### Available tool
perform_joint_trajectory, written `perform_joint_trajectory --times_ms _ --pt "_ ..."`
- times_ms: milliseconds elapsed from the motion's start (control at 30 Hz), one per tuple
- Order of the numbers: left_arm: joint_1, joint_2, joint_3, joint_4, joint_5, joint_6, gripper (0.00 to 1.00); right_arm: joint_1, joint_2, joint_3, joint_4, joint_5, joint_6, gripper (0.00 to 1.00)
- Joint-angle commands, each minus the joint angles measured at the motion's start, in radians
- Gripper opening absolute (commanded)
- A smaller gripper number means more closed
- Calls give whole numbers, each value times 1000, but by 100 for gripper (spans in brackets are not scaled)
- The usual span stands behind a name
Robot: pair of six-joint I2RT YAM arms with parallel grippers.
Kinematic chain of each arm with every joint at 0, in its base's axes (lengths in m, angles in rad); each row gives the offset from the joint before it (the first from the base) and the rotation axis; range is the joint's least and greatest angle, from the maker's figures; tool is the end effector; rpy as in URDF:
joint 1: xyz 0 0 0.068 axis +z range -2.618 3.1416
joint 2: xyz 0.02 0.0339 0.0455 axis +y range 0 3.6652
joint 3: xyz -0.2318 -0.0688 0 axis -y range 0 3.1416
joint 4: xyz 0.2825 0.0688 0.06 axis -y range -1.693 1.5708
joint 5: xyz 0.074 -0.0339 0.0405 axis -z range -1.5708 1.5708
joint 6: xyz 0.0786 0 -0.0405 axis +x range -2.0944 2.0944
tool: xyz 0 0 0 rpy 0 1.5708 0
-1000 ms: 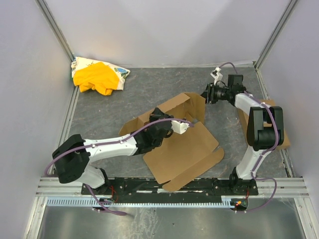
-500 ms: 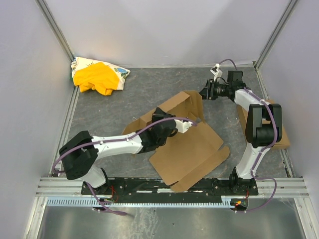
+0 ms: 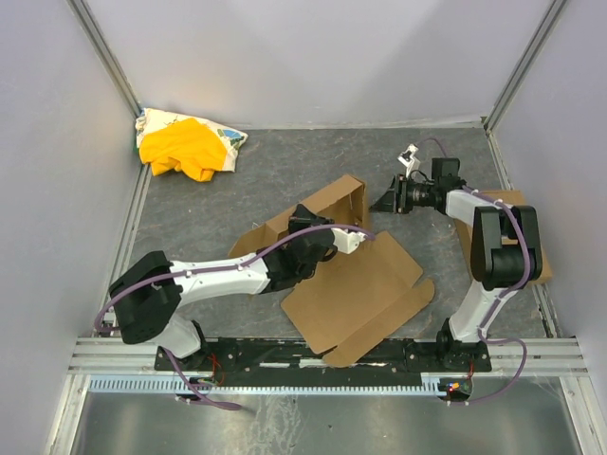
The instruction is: Fold the paper box
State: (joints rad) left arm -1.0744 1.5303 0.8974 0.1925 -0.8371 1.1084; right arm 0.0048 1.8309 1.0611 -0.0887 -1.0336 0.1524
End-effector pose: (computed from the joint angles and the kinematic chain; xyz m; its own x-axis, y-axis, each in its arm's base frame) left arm 0.2363 -0.3138 0.1724 0.1500 0.9814 -0.1202 0.3016 0.0703 0.9508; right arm 0.3985 0.0694 0.0975 -0.8337 0.0737 -0.5473 -0.4425 0.5037 0.7419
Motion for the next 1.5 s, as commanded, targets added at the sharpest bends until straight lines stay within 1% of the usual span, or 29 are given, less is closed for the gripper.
perform_joint_trajectory --times_ms 0,100,200,333,367,533,767,967,1167,1333,1433,1467 --pt "-20 -54 -9 -1 -22 27 3 5 -100 -49 146 -66 12 50" --pt "-30 -63 -12 -1 -26 25 3 9 -119 -83 228 -96 54 51" --pt "-35 -67 -10 -1 -29 21 3 25 -134 -87 224 -118 40 51" --pt "-42 -63 -7 -1 -36 24 3 57 -160 -93 118 -91 -55 51" --pt "-42 -63 -8 -1 -36 24 3 64 -169 -104 116 -85 -66 51" --pt "-51 -66 -6 -1 -38 20 3 88 -230 -172 191 -44 -57 53" --pt "-60 -73 -8 -1 -33 11 3 133 -255 -184 212 29 -73 52" --pt "-67 -74 -9 -1 -28 7 3 199 -263 -221 324 155 -51 51" --pt "-71 -75 -13 -1 -25 2 3 221 -288 -326 566 287 41 55" --pt "-74 -69 -15 -1 -24 -8 3 270 -284 -377 652 405 44 55" --pt "-77 -67 -16 -1 -23 -11 3 295 -277 -404 716 494 58 52" --pt "-77 -66 -16 -1 -24 -12 3 301 -274 -412 741 526 69 48"
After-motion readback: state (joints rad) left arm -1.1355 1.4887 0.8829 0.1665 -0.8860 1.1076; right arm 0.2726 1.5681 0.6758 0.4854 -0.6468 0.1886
